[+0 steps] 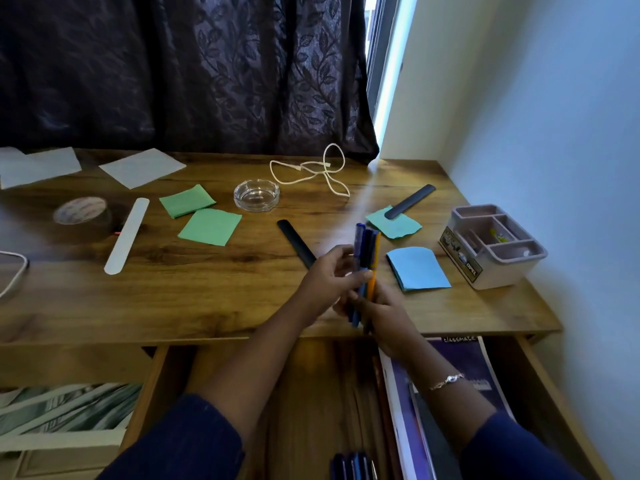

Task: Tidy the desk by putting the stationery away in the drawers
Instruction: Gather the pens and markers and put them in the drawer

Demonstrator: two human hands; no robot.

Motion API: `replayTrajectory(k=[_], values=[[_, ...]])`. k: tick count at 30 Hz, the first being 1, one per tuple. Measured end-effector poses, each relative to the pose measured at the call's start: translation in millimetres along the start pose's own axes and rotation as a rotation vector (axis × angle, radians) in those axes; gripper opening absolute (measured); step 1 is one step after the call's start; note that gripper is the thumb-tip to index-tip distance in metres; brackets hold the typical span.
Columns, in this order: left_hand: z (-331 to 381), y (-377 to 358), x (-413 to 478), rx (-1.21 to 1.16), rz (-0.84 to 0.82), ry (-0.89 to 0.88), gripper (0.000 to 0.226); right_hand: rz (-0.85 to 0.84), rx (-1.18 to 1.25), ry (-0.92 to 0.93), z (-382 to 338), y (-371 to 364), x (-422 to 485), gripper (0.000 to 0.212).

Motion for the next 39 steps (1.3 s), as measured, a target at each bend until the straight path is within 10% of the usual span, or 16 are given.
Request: replayTrajectory(k=[20, 30, 39], values=[[-136, -29, -188, -0.236, 0.008, 0.773, 0.017, -0.052, -0.073, -0.788, 160, -59, -179, 0.016], [-174, -33, -225, -0.160, 0.141, 0.888, 0.025, -0.181, -0.988, -0.591, 145, -48, -184, 0.013], [-167, -18, -229, 0.635, 0.074, 0.628, 0.074, -0.163, -1.159, -0.484, 139, -40, -187, 0.021]])
Point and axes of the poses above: each hand's wrist, its own x-axis towards the middle knuckle, its own y-axis out of the back of the hand, z = x × y, the point moved 7 cm from there along x, towards the middle knuckle, and after that the axes turned 2 degrees about x, right-handed, at the moved point
